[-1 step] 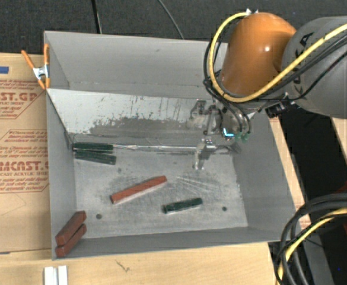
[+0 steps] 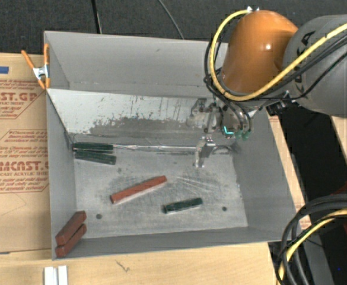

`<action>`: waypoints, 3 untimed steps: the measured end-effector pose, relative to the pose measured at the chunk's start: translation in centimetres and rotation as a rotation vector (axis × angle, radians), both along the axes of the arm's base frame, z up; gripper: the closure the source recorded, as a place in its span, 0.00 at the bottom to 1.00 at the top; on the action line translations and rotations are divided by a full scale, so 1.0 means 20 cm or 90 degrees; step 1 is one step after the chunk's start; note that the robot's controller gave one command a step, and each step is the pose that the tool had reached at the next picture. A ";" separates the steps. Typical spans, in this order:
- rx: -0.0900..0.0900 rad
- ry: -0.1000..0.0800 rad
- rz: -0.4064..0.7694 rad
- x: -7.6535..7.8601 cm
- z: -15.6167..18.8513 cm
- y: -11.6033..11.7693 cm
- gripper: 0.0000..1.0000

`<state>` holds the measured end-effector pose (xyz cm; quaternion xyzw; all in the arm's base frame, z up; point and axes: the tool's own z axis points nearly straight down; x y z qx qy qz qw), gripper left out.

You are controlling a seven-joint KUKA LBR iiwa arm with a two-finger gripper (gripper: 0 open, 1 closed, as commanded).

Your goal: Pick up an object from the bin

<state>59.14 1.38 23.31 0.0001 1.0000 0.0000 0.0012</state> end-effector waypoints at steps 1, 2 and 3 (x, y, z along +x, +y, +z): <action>0.001 -0.004 -0.009 -0.08 -0.24 -0.07 0.00; 0.001 0.000 -0.011 -0.10 -0.32 -0.09 0.00; 0.000 0.003 -0.008 -0.10 -0.49 -0.10 0.00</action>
Offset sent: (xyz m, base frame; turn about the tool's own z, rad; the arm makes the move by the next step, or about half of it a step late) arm -0.0217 -0.0358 -0.1109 -0.0095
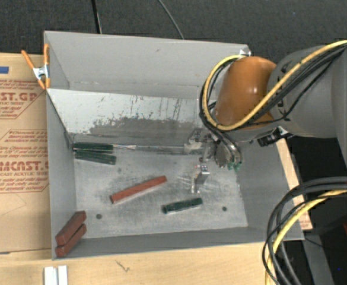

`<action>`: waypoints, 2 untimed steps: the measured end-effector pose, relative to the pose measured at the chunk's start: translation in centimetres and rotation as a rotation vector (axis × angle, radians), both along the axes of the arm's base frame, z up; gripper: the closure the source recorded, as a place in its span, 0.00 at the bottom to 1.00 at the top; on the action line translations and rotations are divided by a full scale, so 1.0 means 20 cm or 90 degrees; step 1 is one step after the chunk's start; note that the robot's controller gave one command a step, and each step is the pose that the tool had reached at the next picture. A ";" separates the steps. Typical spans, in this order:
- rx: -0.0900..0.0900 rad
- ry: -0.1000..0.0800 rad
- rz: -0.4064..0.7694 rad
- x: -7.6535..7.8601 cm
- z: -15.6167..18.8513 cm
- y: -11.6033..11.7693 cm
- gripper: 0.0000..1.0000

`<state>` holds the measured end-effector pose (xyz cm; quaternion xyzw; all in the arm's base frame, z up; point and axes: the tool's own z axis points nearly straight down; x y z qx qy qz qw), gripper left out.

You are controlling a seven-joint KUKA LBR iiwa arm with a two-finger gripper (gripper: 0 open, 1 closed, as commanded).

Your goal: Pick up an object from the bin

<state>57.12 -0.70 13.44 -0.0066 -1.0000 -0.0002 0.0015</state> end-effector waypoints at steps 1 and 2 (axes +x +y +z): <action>0.002 -0.014 0.093 0.11 -0.29 0.39 1.00; 0.002 -0.014 0.093 0.11 -0.29 0.39 1.00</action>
Offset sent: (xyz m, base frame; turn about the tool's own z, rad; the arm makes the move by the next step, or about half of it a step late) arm 0.0000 0.0000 0.0000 0.0000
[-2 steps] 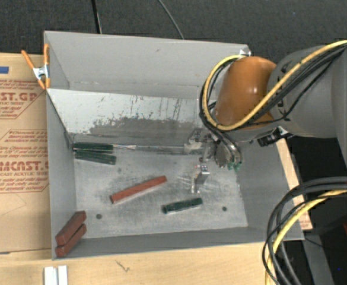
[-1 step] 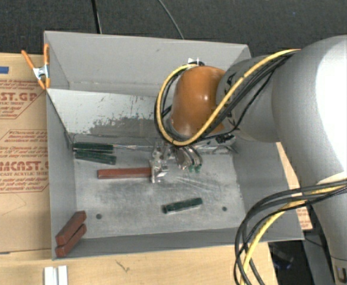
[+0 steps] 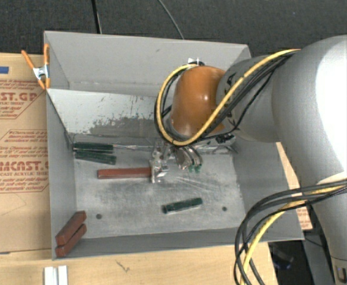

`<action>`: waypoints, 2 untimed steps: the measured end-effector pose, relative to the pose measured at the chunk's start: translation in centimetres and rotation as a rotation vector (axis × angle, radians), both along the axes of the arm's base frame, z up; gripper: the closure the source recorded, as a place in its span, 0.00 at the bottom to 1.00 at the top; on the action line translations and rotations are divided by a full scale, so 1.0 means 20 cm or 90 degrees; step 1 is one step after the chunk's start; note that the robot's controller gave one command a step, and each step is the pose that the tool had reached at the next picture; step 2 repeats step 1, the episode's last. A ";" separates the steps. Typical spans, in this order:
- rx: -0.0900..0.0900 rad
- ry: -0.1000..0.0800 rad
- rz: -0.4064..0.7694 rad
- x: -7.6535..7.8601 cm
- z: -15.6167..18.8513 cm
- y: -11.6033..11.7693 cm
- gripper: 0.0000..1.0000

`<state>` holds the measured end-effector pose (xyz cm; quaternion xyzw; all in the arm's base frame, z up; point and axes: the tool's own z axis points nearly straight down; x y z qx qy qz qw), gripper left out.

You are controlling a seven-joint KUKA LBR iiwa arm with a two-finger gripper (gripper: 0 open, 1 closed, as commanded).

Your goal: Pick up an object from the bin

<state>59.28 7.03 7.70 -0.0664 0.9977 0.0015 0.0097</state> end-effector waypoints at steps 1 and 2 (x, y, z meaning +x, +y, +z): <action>-0.001 0.008 -0.032 -0.10 0.85 0.07 1.00; -0.001 0.008 -0.032 -0.10 0.85 0.07 1.00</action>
Offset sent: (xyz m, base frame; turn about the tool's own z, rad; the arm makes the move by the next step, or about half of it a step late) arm 0.0000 0.0000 0.0000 0.0000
